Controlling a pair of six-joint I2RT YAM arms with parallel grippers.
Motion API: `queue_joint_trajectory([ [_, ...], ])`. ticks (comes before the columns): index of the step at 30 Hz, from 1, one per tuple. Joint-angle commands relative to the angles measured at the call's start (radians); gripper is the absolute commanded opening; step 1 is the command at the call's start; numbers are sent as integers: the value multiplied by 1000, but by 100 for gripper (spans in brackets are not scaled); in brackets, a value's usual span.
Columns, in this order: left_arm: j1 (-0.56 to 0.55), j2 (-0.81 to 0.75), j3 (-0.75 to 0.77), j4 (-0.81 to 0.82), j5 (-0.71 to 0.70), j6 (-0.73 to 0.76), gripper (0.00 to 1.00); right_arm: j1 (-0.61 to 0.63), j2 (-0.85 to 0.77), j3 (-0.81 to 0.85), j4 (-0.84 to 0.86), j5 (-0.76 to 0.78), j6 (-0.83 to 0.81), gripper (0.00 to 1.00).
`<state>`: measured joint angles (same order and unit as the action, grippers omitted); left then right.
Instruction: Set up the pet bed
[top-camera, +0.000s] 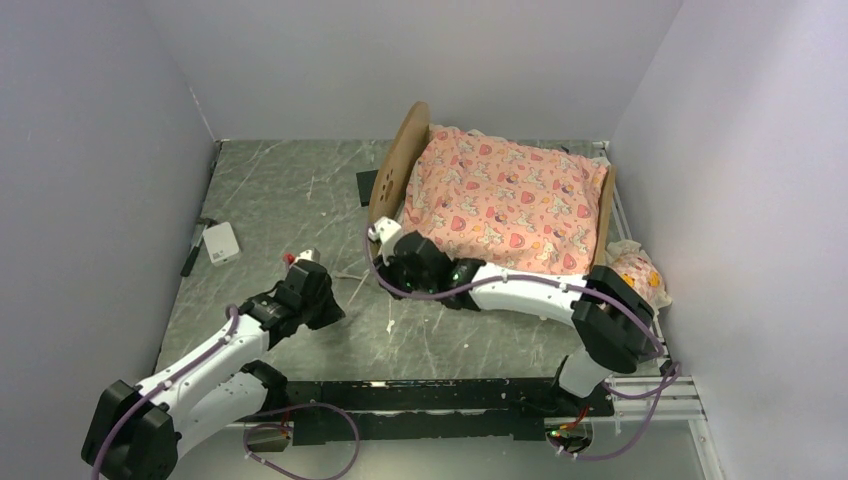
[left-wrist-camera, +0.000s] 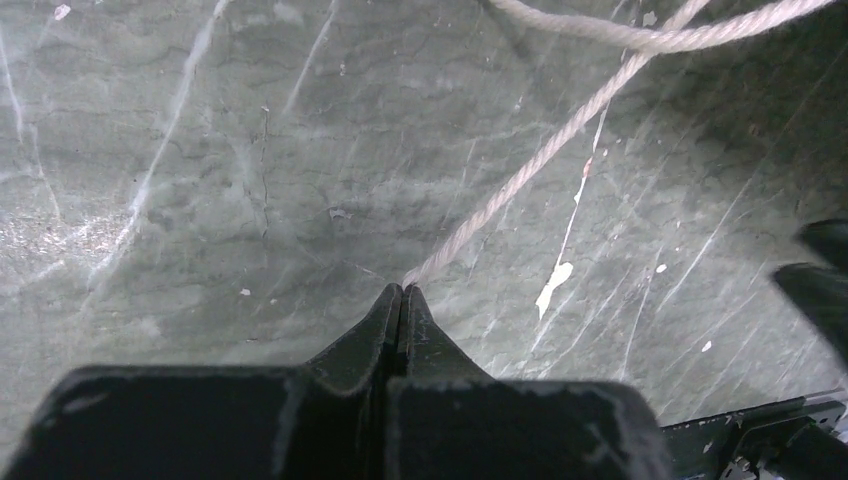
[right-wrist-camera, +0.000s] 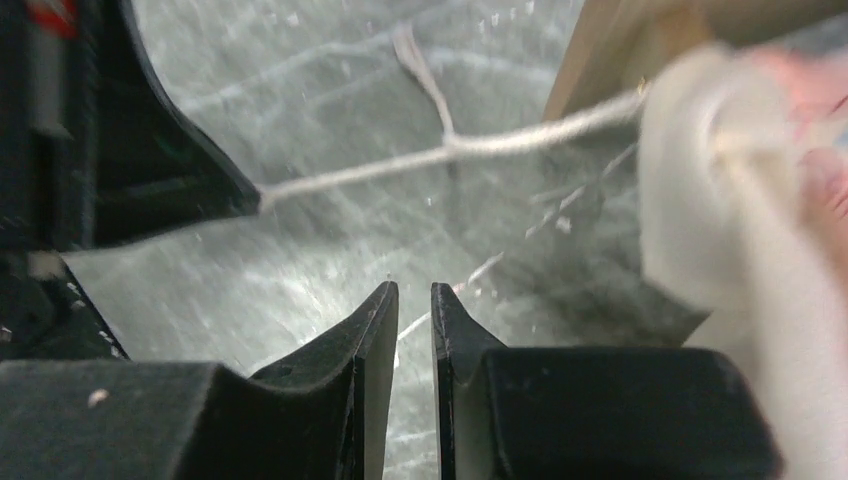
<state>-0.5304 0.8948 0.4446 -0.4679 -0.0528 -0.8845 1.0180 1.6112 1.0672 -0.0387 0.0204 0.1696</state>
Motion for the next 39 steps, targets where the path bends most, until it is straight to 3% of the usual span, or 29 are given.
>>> queue_joint_trajectory([
  [1, 5, 3, 39, -10, -11, 49, 0, 24, -61, -135, 222, 142, 56, 23],
  [9, 6, 64, 124, -30, -53, 117, 0, 24, -58, -274, 479, 119, -49, 28],
  [12, 5, 119, 185, -36, -103, 152, 0, 24, -65, -283, 505, 61, -140, 29],
  [15, 5, 163, 232, -16, -143, 184, 0, 24, -77, -303, 551, 103, -149, 29],
  [18, 6, 195, 259, 14, -179, 200, 0, 25, -66, -288, 543, 170, -98, 30],
  [26, 6, 223, 253, 93, -200, 214, 0, 30, 26, -238, 536, 419, 277, 40],
  [39, 5, 189, 206, 115, -174, 215, 0, 42, 192, -156, 662, 498, 347, 44],
])
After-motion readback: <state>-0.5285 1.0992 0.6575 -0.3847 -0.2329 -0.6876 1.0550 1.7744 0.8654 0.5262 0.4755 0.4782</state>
